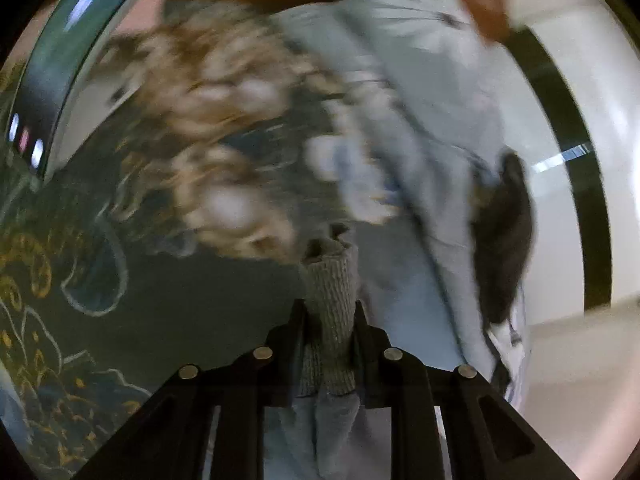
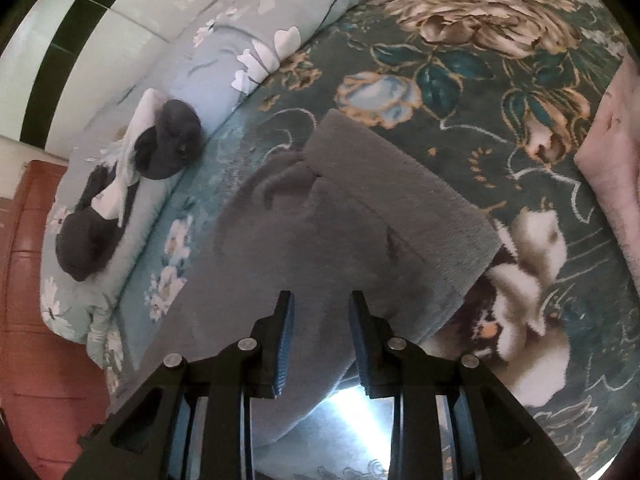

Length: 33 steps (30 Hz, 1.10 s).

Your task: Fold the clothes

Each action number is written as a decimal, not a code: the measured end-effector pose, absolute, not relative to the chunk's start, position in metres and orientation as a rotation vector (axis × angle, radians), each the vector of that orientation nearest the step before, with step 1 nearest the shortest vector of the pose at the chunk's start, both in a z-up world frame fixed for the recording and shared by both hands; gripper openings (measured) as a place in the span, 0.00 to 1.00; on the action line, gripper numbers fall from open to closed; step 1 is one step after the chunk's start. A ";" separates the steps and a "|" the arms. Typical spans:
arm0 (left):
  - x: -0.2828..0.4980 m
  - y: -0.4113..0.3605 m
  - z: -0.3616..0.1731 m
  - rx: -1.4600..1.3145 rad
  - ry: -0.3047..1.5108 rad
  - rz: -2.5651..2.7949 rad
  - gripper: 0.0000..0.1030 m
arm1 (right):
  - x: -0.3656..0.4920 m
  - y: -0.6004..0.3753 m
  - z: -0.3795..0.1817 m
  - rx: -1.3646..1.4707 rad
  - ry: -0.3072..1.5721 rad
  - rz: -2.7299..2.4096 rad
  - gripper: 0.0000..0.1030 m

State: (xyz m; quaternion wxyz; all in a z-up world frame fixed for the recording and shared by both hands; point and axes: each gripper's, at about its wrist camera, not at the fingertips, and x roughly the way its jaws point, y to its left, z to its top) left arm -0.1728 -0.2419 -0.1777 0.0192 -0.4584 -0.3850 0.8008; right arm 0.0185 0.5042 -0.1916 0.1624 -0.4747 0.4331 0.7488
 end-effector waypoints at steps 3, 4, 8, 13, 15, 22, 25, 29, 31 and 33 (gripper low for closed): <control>-0.174 -0.203 -0.139 -1.335 -1.026 2.489 0.21 | 0.017 0.501 -0.190 -1.342 1.264 2.157 0.28; -0.173 -0.187 -0.127 -1.309 -0.970 2.483 0.21 | 0.017 0.500 -0.190 -1.337 1.274 2.163 0.27; -0.163 -0.109 -0.095 -1.244 -0.740 2.423 0.21 | 0.019 0.494 -0.193 -1.333 1.322 2.181 0.27; -0.150 -0.002 -0.095 -1.272 -0.525 2.302 0.21 | 0.025 0.492 -0.198 -1.324 1.380 2.184 0.27; -0.144 0.036 -0.108 -1.320 -0.472 2.237 0.21 | 0.028 0.493 -0.200 -1.321 1.396 2.187 0.28; -0.110 0.136 -0.165 -1.511 -0.187 2.049 0.21 | 0.034 0.492 -0.200 -1.325 1.434 2.221 0.28; -0.095 0.162 -0.182 -1.565 -0.035 2.010 0.21 | 0.032 0.486 -0.202 -1.340 1.455 2.233 0.28; -0.087 0.170 -0.192 -1.613 0.009 1.962 0.35 | 0.026 0.474 -0.206 -1.363 1.483 2.247 0.28; -0.084 0.169 -0.195 -1.653 -0.063 1.900 0.46 | 0.021 0.466 -0.205 -1.374 1.488 2.263 0.28; -0.080 0.167 -0.194 -1.658 -0.136 1.839 0.52 | 0.016 0.457 -0.203 -1.382 1.490 2.285 0.28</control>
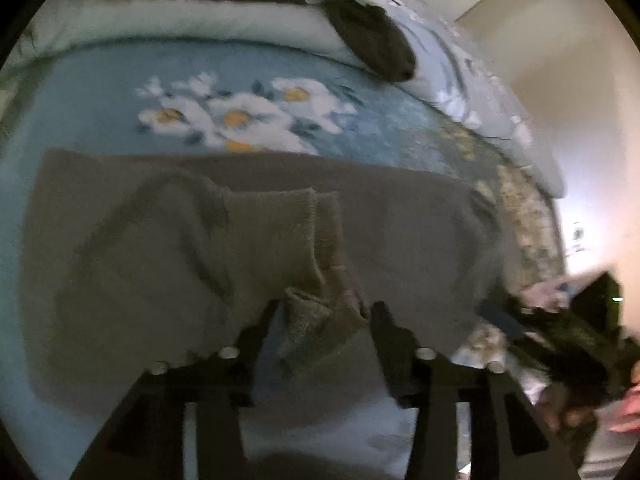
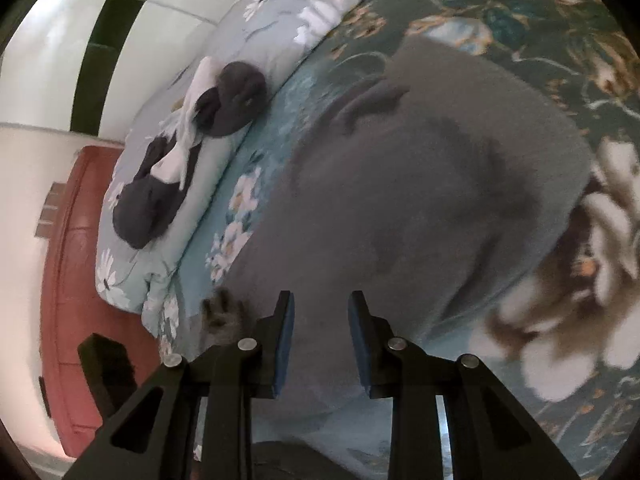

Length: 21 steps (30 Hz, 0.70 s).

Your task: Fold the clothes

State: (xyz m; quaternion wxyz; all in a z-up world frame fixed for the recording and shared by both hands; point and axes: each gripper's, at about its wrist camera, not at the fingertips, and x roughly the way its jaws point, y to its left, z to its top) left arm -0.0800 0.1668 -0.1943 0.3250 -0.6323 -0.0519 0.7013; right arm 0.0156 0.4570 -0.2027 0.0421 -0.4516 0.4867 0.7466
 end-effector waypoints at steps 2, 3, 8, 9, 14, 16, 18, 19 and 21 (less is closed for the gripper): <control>-0.077 0.160 -0.186 -1.632 -0.132 1.872 0.52 | 0.010 0.448 -0.199 -1.392 1.495 2.310 0.28; -0.077 0.155 -0.181 -1.619 -0.131 1.902 0.52 | 0.008 0.443 -0.196 -1.397 1.497 2.327 0.28; -0.089 0.082 -0.163 -1.627 -0.223 2.214 0.55 | -0.016 0.406 -0.188 -1.503 1.432 2.446 0.35; -0.089 0.065 -0.164 -1.652 -0.210 2.293 0.56 | -0.023 0.395 -0.189 -1.541 1.411 2.466 0.35; -0.086 -0.009 -0.187 -1.824 -0.331 2.415 0.57 | -0.053 0.346 -0.188 -1.703 1.278 2.565 0.36; -0.079 -0.025 -0.197 -1.872 -0.397 2.407 0.57 | -0.063 0.334 -0.192 -1.758 1.191 2.579 0.36; -0.071 -0.034 -0.203 -1.891 -0.426 2.394 0.57 | -0.072 0.325 -0.197 -1.791 1.095 2.578 0.36; -0.068 -0.036 -0.205 -1.893 -0.431 2.388 0.57 | -0.076 0.322 -0.199 -1.802 1.052 2.573 0.36; -0.063 -0.039 -0.210 -1.899 -0.427 2.375 0.57 | -0.084 0.320 -0.206 -1.825 0.986 2.551 0.36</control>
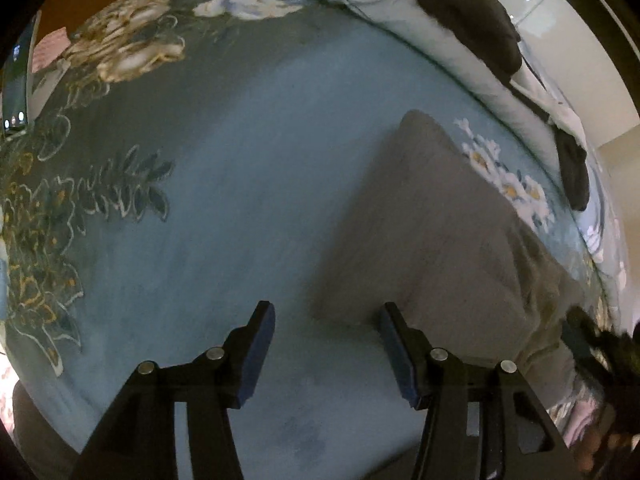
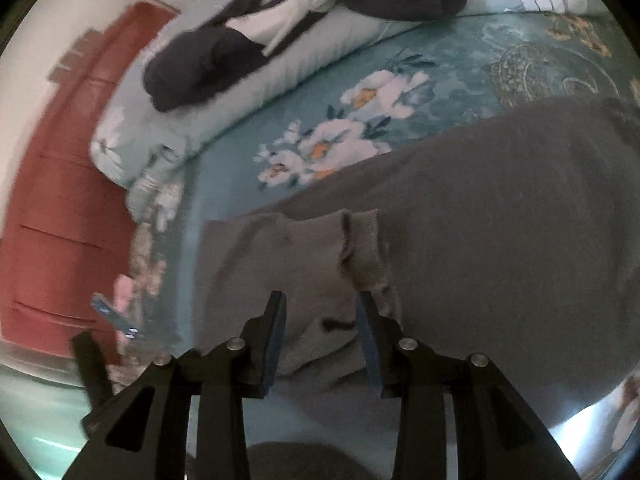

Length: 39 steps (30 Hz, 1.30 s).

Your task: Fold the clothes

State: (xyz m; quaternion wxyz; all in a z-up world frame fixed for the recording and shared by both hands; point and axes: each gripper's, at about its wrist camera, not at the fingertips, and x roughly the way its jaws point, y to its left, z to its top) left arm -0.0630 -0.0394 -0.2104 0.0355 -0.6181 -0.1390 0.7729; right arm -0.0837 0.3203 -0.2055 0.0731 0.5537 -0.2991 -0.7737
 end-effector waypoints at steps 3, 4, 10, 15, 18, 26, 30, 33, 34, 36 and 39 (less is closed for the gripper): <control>-0.059 -0.046 -0.212 -1.903 -0.442 2.365 0.57 | -0.090 0.323 -0.215 1.700 -0.895 -2.305 0.36; -0.059 -0.048 -0.212 -1.901 -0.455 2.365 0.57 | -0.092 0.322 -0.217 1.708 -0.899 -2.295 0.36; -0.056 -0.061 -0.212 -1.904 -0.530 2.358 0.57 | -0.099 0.309 -0.221 1.742 -0.846 -2.291 0.36; -0.050 -0.072 -0.210 -1.901 -0.586 2.364 0.57 | -0.106 0.304 -0.220 1.742 -0.845 -2.293 0.35; -0.046 -0.082 -0.206 -1.894 -0.624 2.369 0.57 | -0.106 0.303 -0.216 1.736 -0.860 -2.305 0.10; -0.037 -0.094 -0.199 -1.870 -0.705 2.355 0.58 | -0.095 0.319 -0.176 1.576 -0.992 -2.342 0.07; -0.038 -0.094 -0.198 -1.858 -0.728 2.340 0.58 | -0.092 0.329 -0.172 1.601 -0.980 -2.366 0.07; -0.034 -0.092 -0.200 -1.859 -0.724 2.329 0.58 | -0.091 0.333 -0.197 1.713 -0.992 -2.325 0.07; -0.034 -0.091 -0.202 -1.863 -0.718 2.325 0.58 | -0.090 0.334 -0.209 1.752 -1.014 -2.295 0.07; -0.033 -0.087 -0.204 -1.871 -0.697 2.316 0.58 | -0.090 0.335 -0.220 1.785 -1.013 -2.297 0.08; -0.034 -0.083 -0.209 -1.889 -0.672 2.307 0.58 | -0.092 0.336 -0.225 1.799 -1.018 -2.283 0.09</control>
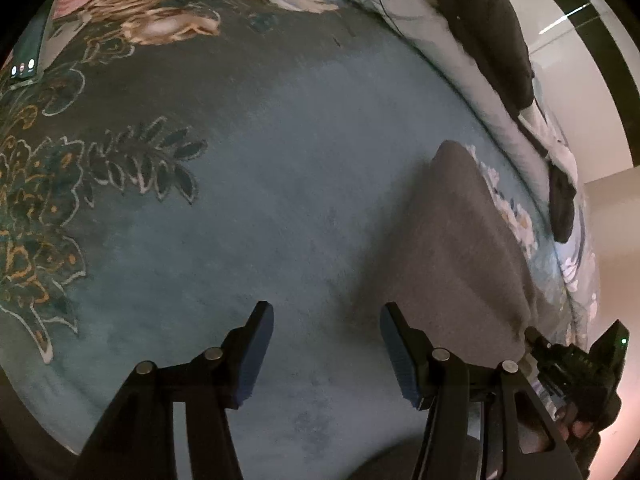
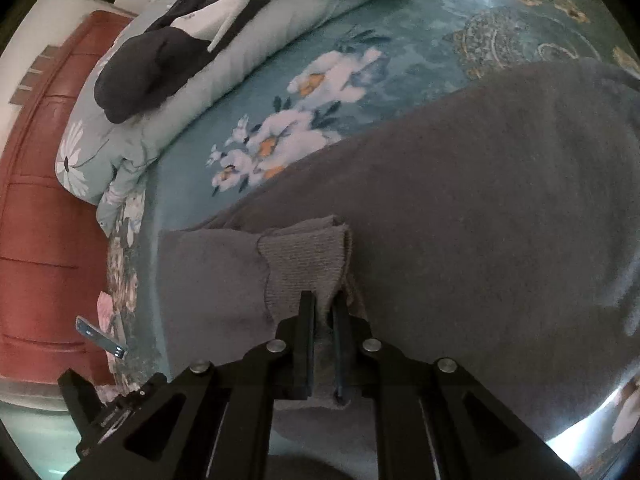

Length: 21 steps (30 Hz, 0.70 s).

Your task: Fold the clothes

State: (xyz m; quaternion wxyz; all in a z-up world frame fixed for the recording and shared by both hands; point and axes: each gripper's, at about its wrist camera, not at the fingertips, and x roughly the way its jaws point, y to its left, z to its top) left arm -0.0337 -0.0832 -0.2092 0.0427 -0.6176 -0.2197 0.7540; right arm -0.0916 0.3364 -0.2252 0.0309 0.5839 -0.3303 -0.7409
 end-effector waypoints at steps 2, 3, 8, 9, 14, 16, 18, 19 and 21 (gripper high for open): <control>-0.033 -0.082 -0.211 -1.896 -0.671 2.295 0.58 | -0.092 0.335 -0.223 1.806 -0.986 -2.288 0.13; -0.033 -0.082 -0.210 -1.889 -0.670 2.292 0.58 | -0.091 0.336 -0.222 1.808 -0.970 -2.291 0.15; -0.040 -0.080 -0.202 -1.812 -0.653 2.259 0.58 | -0.080 0.344 -0.224 1.809 -0.989 -2.263 0.34; -0.044 -0.081 -0.201 -1.799 -0.651 2.251 0.58 | -0.077 0.347 -0.227 1.808 -1.013 -2.248 0.36; -0.060 -0.087 -0.202 -1.755 -0.708 2.164 0.59 | -0.065 0.354 -0.241 1.787 -1.185 -2.150 0.39; -0.066 -0.089 -0.205 -1.736 -0.793 2.108 0.61 | -0.063 0.352 -0.245 1.779 -1.227 -2.127 0.39; -0.068 -0.091 -0.208 -1.733 -0.838 2.079 0.62 | -0.061 0.352 -0.246 1.762 -1.251 -2.131 0.39; -0.073 -0.087 -0.210 -1.733 -0.842 2.074 0.62 | -0.060 0.353 -0.246 1.746 -1.279 -2.127 0.39; -0.080 -0.083 -0.216 -1.742 -0.846 2.059 0.62 | -0.060 0.355 -0.244 1.716 -1.326 -2.118 0.32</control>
